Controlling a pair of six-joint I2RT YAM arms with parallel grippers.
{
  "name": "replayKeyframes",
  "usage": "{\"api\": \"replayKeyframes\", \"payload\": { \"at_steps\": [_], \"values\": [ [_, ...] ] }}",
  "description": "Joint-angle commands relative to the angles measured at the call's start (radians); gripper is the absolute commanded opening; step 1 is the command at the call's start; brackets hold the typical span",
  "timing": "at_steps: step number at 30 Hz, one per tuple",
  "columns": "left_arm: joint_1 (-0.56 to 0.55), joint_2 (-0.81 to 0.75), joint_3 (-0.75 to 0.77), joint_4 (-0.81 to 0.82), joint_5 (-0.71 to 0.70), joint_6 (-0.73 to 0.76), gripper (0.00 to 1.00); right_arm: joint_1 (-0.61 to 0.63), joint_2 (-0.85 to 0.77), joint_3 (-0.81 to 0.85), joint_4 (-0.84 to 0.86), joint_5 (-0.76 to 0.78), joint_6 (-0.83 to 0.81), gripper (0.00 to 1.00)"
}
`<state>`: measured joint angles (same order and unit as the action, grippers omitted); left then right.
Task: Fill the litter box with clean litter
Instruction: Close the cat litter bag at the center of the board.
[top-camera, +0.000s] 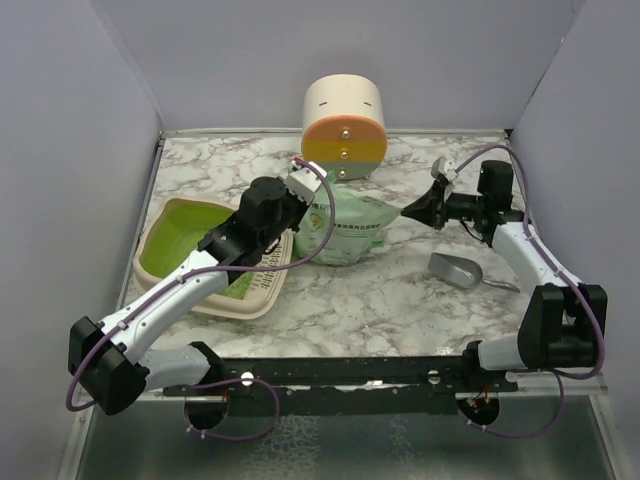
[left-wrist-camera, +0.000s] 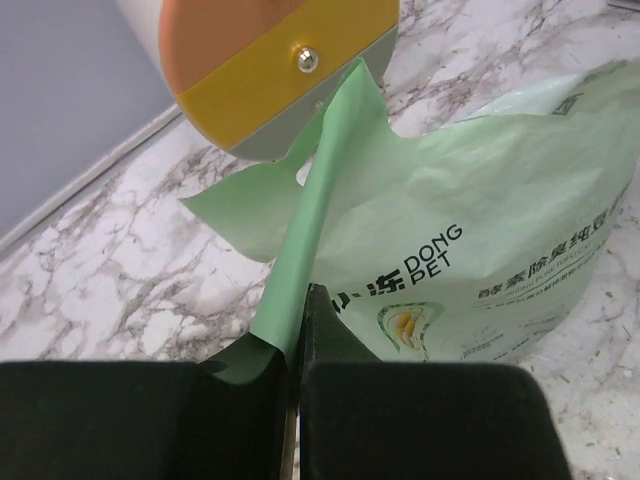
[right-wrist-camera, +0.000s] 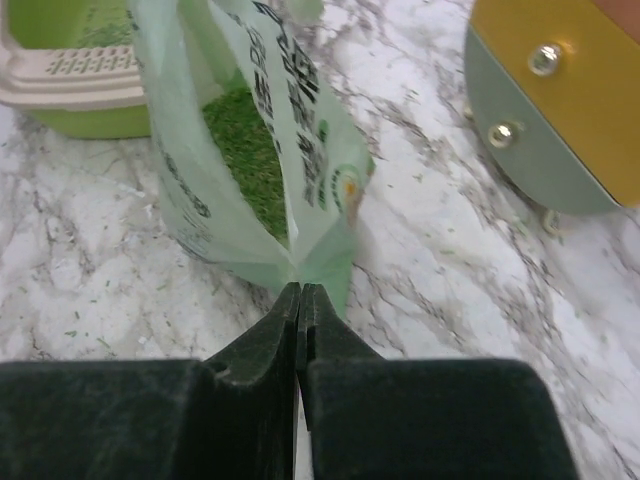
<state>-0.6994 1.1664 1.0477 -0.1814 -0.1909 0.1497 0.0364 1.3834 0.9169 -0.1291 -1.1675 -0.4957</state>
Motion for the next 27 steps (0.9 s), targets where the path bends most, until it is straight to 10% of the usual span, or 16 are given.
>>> {"api": "replayKeyframes", "payload": {
  "at_steps": [1, 10, 17, 27],
  "values": [
    [0.033, -0.036, 0.071, 0.301, -0.063, 0.124, 0.0, -0.123, 0.025, 0.103, -0.16, -0.033, -0.074, 0.01],
    [0.099, -0.011, 0.047, 0.355, 0.087, -0.013, 0.0, -0.133, 0.024, 0.127, -0.393, -0.147, -0.23, 0.01],
    [0.127, -0.111, -0.121, 0.511, 0.039, -0.109, 0.0, -0.117, 0.048, 0.198, -0.43, -0.168, -0.284, 0.56],
    [0.17, -0.215, -0.285, 0.71, 0.111, -0.193, 0.0, 0.024, 0.2, 0.309, -0.48, -0.219, -0.37, 0.63]
  ]
}}
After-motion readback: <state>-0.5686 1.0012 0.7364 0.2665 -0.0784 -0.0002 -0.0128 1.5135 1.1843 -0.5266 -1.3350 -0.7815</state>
